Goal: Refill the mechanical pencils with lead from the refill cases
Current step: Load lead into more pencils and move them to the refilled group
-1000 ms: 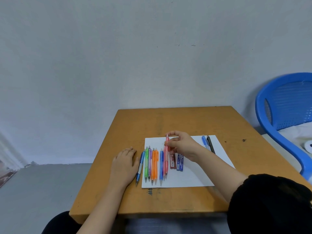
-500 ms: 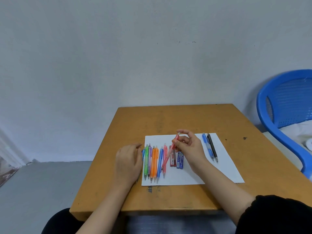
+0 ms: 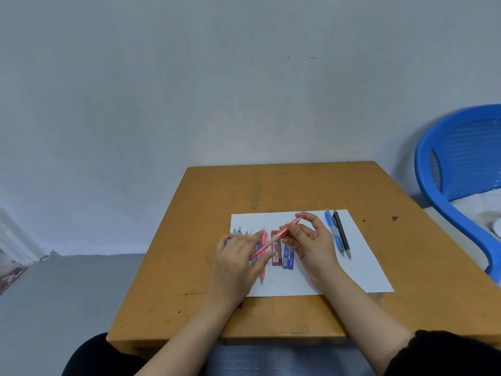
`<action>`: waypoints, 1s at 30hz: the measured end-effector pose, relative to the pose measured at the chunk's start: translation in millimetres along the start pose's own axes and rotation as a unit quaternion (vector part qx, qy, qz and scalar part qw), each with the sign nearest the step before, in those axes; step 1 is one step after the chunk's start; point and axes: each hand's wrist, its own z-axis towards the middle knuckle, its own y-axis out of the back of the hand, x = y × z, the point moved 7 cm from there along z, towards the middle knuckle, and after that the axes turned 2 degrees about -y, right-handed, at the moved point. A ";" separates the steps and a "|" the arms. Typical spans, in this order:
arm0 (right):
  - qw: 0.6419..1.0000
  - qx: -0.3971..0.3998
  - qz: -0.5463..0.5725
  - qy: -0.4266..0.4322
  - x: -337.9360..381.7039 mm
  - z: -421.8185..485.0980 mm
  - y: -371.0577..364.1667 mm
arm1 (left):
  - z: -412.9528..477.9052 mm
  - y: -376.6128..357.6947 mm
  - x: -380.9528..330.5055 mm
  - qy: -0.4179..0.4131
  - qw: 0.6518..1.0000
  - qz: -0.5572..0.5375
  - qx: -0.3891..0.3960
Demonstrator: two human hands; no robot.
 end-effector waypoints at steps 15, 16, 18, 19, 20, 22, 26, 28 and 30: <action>1.000 -0.002 0.006 -0.008 5.2 -2.3 4.9 | -7.1 6.3 3.3 -0.012 0.999 -0.044 -0.030; 1.000 -0.002 0.013 -0.013 4.4 -2.1 4.9 | -6.7 7.3 3.1 -0.011 0.999 -0.041 -0.030; 0.999 -0.005 0.025 -0.024 2.3 -1.7 5.5 | -5.7 9.8 3.0 -0.008 0.999 -0.035 -0.036; 0.999 -0.007 0.032 -0.028 1.5 -1.7 5.7 | -5.3 10.7 3.1 -0.007 0.999 -0.032 -0.039; 0.999 -0.008 0.039 -0.032 1.1 -1.7 5.7 | -5.4 11.2 3.2 -0.005 0.999 -0.029 -0.041; 0.998 -0.012 0.054 -0.037 1.1 -2.5 5.9 | -6.1 10.9 3.8 -0.002 0.999 -0.023 -0.044; 0.996 -0.027 0.072 -0.044 3.3 -4.4 6.7 | -6.5 10.0 5.9 0.005 0.999 -0.023 -0.047; 0.995 -0.032 0.080 -0.046 4.2 -4.6 6.7 | -7.1 9.4 6.2 0.003 0.999 -0.021 -0.046; 0.995 -0.038 0.085 -0.048 4.4 -4.8 7.1 | -7.2 9.4 6.3 0.003 0.999 -0.019 -0.048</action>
